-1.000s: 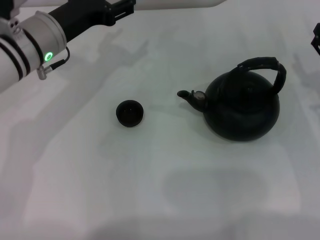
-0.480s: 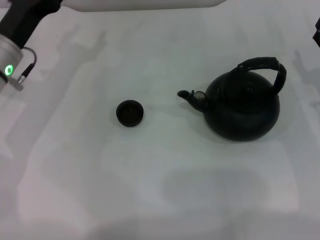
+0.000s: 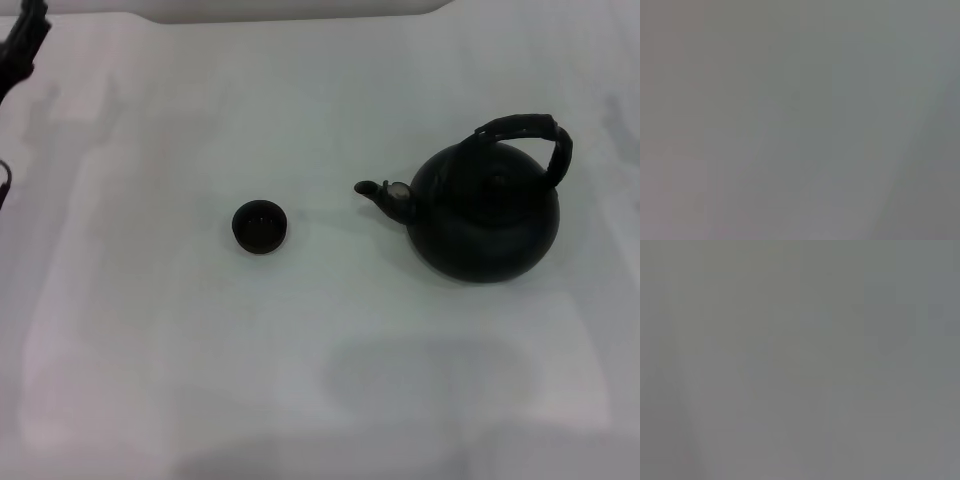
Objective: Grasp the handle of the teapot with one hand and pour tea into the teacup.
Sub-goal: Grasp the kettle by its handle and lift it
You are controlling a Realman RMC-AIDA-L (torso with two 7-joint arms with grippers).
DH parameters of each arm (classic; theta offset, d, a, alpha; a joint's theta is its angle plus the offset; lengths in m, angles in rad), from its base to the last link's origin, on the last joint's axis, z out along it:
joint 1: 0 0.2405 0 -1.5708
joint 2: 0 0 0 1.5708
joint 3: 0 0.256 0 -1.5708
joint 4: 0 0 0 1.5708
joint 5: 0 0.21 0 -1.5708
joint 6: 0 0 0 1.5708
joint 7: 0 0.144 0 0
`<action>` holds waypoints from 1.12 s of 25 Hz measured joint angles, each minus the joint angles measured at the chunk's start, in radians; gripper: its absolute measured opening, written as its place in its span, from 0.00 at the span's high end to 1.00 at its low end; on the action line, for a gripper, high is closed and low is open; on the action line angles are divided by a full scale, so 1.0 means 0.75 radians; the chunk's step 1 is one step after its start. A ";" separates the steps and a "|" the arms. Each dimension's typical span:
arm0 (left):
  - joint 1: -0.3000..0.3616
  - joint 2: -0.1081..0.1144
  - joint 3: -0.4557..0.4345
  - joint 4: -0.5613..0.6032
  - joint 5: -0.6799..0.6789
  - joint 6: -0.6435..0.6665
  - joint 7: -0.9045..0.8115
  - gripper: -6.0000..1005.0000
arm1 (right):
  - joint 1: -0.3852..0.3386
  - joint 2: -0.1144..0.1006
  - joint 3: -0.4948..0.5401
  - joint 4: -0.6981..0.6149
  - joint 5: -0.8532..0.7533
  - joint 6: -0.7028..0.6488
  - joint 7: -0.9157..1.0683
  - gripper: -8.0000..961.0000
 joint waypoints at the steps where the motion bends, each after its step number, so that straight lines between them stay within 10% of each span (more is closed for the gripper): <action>1: 0.001 0.000 0.000 -0.014 -0.001 0.002 -0.001 0.14 | 0.000 -0.001 -0.005 0.015 -0.007 -0.031 0.043 0.09; 16: 0.023 -0.001 0.001 -0.040 -0.007 0.015 -0.045 0.14 | -0.088 -0.032 -0.008 0.333 -0.582 -0.551 0.562 0.09; 28: 0.021 0.000 0.000 -0.040 0.001 0.016 -0.071 0.14 | -0.084 -0.021 -0.002 0.385 -0.801 -0.465 0.553 0.10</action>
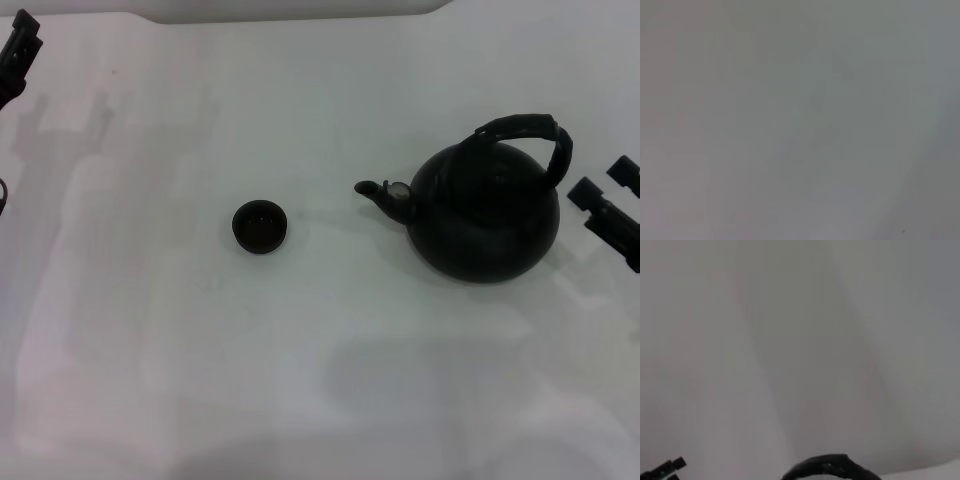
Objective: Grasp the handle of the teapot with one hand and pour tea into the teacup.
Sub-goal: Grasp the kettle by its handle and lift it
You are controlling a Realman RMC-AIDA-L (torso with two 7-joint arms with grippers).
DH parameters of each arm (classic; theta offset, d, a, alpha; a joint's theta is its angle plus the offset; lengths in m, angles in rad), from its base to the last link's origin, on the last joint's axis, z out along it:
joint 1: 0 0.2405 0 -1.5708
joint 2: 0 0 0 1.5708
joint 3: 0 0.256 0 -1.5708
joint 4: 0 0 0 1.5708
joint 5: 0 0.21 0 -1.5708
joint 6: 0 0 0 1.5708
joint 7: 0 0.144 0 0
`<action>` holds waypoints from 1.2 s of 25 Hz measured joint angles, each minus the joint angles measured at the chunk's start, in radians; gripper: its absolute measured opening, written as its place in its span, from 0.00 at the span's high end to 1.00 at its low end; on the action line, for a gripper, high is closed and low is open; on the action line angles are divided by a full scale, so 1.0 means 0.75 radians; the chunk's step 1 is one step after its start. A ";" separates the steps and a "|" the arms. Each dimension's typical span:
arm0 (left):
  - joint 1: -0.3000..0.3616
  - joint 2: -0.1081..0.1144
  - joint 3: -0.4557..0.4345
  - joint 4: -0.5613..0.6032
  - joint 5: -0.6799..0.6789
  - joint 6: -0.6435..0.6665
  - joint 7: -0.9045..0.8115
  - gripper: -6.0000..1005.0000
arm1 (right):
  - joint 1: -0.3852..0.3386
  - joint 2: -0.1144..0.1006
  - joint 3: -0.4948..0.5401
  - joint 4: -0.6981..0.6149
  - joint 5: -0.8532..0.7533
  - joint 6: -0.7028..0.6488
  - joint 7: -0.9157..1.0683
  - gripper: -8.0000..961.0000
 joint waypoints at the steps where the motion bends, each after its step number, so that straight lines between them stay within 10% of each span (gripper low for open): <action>1: 0.000 0.000 0.000 0.000 0.000 0.000 -0.001 0.14 | 0.008 0.002 0.000 -0.002 -0.001 0.018 0.000 0.10; 30: 0.015 -0.001 0.016 -0.010 -0.003 0.020 -0.056 0.14 | 0.101 0.018 0.013 -0.101 0.028 0.316 -0.024 0.10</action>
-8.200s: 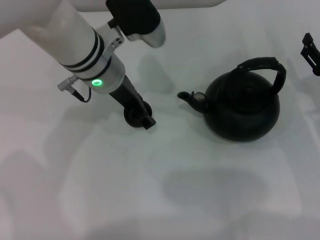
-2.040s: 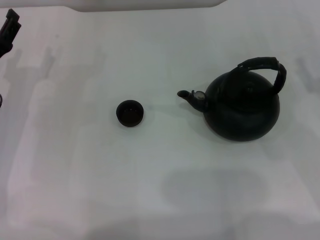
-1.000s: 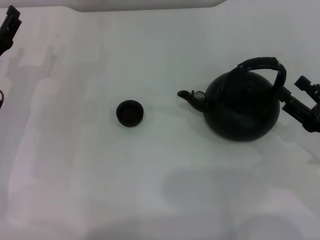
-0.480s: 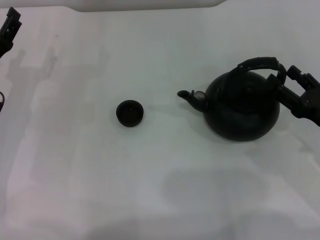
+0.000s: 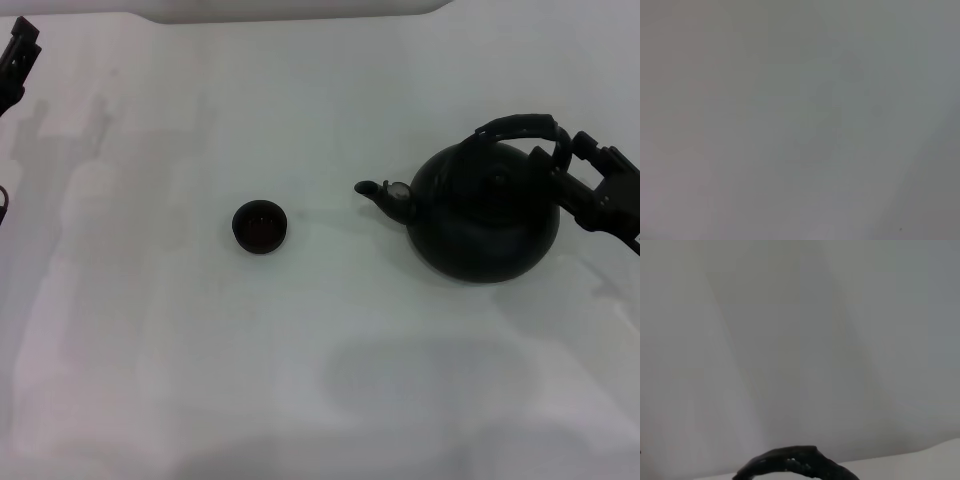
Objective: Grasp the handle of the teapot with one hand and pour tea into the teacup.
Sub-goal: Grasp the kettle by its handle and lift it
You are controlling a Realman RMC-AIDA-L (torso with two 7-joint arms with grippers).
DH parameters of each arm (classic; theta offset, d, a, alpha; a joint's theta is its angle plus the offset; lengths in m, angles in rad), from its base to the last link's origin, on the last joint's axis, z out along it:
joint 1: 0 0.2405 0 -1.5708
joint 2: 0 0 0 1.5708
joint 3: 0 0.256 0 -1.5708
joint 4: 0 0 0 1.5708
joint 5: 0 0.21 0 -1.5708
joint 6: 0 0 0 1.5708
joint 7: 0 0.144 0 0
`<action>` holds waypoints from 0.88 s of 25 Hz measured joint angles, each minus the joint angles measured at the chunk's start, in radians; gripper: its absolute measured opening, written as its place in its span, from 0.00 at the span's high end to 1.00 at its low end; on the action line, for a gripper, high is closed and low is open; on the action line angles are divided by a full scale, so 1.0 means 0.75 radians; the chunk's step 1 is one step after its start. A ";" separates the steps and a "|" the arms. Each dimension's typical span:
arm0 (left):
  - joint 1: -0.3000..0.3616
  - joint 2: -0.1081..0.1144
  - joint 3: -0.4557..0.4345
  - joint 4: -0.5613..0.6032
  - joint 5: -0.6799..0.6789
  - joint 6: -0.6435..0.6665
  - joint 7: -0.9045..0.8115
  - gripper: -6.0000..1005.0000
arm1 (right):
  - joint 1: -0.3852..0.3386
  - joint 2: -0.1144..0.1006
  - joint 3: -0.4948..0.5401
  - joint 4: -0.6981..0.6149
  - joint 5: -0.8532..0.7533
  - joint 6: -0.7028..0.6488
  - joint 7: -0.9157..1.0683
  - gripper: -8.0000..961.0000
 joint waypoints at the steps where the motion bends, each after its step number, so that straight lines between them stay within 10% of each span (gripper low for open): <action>1: 0.000 0.000 -0.001 0.000 0.000 0.000 0.000 0.14 | 0.000 0.000 0.000 0.000 0.000 0.004 -0.004 0.10; 18: 0.000 0.002 -0.002 -0.003 -0.002 0.000 0.000 0.14 | -0.007 0.002 -0.001 -0.072 -0.001 0.063 -0.024 0.29; 22: 0.000 0.002 -0.002 -0.004 -0.002 0.000 0.000 0.14 | -0.006 0.002 -0.001 -0.082 0.000 0.065 -0.019 0.58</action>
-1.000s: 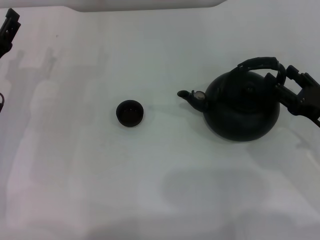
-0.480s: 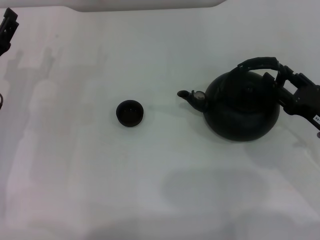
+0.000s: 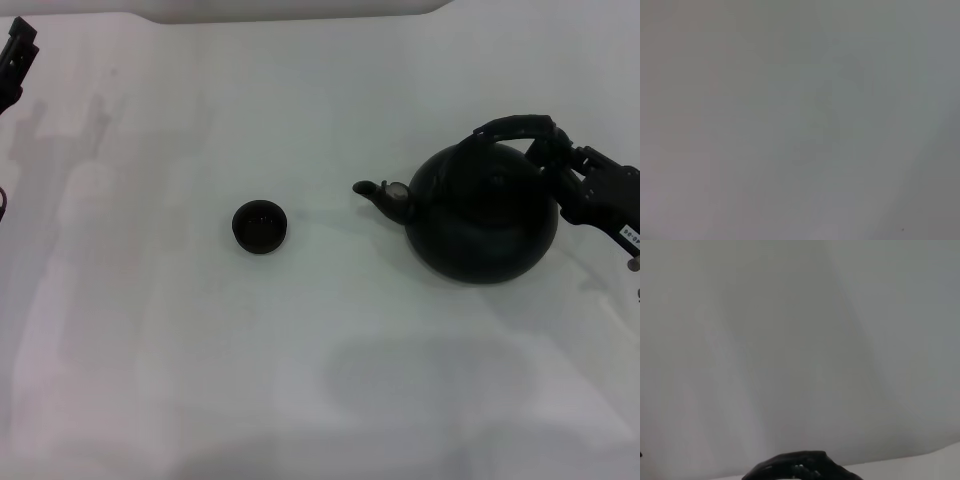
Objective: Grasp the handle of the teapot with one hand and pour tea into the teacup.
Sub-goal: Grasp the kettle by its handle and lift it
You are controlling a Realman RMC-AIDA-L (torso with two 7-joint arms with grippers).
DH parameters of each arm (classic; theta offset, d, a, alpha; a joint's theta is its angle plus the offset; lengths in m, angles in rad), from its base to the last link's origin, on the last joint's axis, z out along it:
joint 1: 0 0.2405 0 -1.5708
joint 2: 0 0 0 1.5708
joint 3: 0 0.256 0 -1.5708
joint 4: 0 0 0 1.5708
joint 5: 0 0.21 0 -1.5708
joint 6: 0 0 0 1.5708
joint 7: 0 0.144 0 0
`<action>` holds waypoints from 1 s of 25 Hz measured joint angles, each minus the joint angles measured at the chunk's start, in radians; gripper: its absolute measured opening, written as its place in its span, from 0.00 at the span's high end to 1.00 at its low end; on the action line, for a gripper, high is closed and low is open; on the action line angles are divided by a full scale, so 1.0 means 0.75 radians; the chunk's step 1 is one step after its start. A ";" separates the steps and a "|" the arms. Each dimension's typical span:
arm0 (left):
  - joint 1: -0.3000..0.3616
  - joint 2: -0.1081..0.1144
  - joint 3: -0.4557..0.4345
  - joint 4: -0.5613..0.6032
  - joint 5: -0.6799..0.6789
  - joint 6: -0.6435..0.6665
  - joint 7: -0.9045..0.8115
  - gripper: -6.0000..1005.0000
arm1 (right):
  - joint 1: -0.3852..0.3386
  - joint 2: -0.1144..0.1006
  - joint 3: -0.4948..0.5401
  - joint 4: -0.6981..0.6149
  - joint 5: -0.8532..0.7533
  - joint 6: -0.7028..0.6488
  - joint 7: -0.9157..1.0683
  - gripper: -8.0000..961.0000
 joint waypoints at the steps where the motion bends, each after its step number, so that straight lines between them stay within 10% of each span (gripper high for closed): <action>1: 0.000 0.000 0.000 -0.001 0.000 0.000 -0.001 0.14 | 0.000 0.000 0.000 -0.003 0.000 0.001 0.000 0.63; 9: 0.002 -0.002 0.000 -0.001 0.000 0.000 -0.015 0.14 | -0.005 0.000 0.001 -0.004 0.007 0.001 0.002 0.78; 25: 0.002 -0.001 0.002 0.000 0.004 0.000 -0.016 0.14 | 0.136 0.000 -0.015 -0.114 -0.001 0.096 -0.008 0.79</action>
